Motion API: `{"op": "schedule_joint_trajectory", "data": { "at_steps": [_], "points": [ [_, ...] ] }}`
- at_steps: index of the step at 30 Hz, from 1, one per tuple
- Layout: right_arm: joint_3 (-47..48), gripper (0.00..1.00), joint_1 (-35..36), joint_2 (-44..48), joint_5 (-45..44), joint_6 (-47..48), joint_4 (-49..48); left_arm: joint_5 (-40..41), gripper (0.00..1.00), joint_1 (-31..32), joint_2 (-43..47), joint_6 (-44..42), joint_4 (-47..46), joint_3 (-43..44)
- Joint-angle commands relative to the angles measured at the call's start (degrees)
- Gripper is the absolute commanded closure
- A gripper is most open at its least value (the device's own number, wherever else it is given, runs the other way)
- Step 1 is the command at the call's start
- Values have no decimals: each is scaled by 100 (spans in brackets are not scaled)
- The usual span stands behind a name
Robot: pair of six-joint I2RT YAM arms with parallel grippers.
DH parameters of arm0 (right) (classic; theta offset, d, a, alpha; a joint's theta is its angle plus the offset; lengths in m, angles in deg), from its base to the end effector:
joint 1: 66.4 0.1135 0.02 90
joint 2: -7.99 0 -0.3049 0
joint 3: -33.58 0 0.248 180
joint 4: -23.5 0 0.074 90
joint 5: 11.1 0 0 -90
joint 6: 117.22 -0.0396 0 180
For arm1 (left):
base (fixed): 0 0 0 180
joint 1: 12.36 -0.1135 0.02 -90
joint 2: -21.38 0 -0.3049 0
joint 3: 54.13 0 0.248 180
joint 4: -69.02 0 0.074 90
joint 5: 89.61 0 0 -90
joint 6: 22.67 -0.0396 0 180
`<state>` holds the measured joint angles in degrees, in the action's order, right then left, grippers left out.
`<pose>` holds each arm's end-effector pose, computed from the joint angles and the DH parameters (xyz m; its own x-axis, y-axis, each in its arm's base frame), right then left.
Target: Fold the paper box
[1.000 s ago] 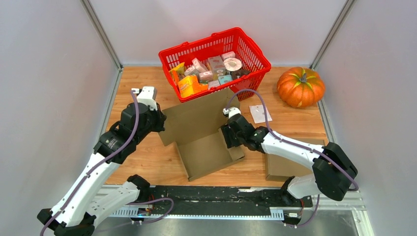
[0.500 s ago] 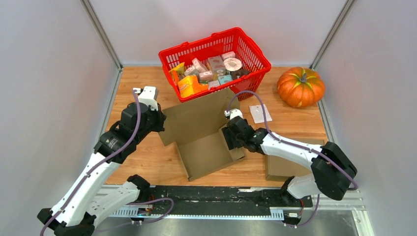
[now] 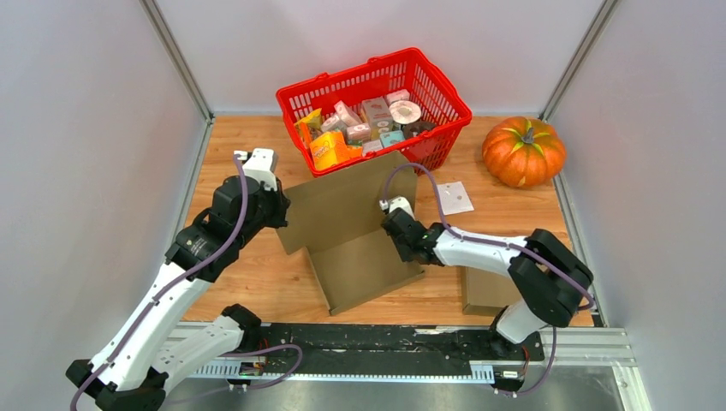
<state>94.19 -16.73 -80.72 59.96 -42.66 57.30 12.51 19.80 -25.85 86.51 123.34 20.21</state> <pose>0.1939 0.2085 0.2032 -0.7159 -0.4542 -0.5302 -0.4477 0.8814 -0.1506 0.1178 -0.0643 0.3988 -0.4847 -0.0747 -0.8715 0.2151 0.9556 -0.2015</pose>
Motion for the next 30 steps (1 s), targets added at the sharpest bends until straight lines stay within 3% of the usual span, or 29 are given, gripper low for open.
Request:
{"op": "schedule_joint_trajectory", "data": {
  "at_steps": [1, 6, 11, 12, 13, 16, 19, 21, 22, 24, 25, 27, 28, 30],
  "points": [
    [910, 100, 595, -769, -2469, -747, 1022, -131, 100, 18, 20, -72, 170, 119],
    [1219, 100, 992, -1605, -2642, -1207, 1299, -210, 100, 18, 11, -63, 152, 84],
    [1184, 98, 1018, -1150, -2229, -988, 1141, -79, 100, 9, 46, -142, 240, 92],
    [1184, 86, 1018, -705, -2132, -952, 1193, -35, 100, 18, 73, -160, 292, 84],
    [1132, 61, 1027, -440, -1897, -926, 1289, 18, 100, 18, 81, -186, 310, 92],
    [973, 33, 1018, 764, -1570, -890, 1509, 159, 100, 18, 108, -257, 363, 75],
    [701, 12, 1001, 1854, -1446, -855, 1764, 159, 100, 9, 117, -274, 363, 40],
    [508, 8, 975, 2625, -1472, -951, 1879, 115, 100, 18, 108, -274, 346, 22],
    [420, 0, 757, 2874, -1542, -987, 1888, 106, 100, 18, 99, -274, 345, 22],
    [201, 0, 47, 3418, -1045, -1048, 1748, 98, 100, 9, 99, -274, 354, 31],
    [130, 0, -984, 3543, -424, -1196, 1600, 98, 100, 18, 90, -283, 363, 31],
    [-28, 0, -1991, 3641, 186, -1233, 1362, 80, 100, 18, 108, -283, 372, 48],
    [-55, 0, -2762, 3554, 815, -1059, 934, 63, 100, 18, 108, -283, 381, 57],
    [198, 0, -3286, 2734, 1294, -883, 833, 19, 100, 18, 99, -283, 389, 57]
  ]
}}
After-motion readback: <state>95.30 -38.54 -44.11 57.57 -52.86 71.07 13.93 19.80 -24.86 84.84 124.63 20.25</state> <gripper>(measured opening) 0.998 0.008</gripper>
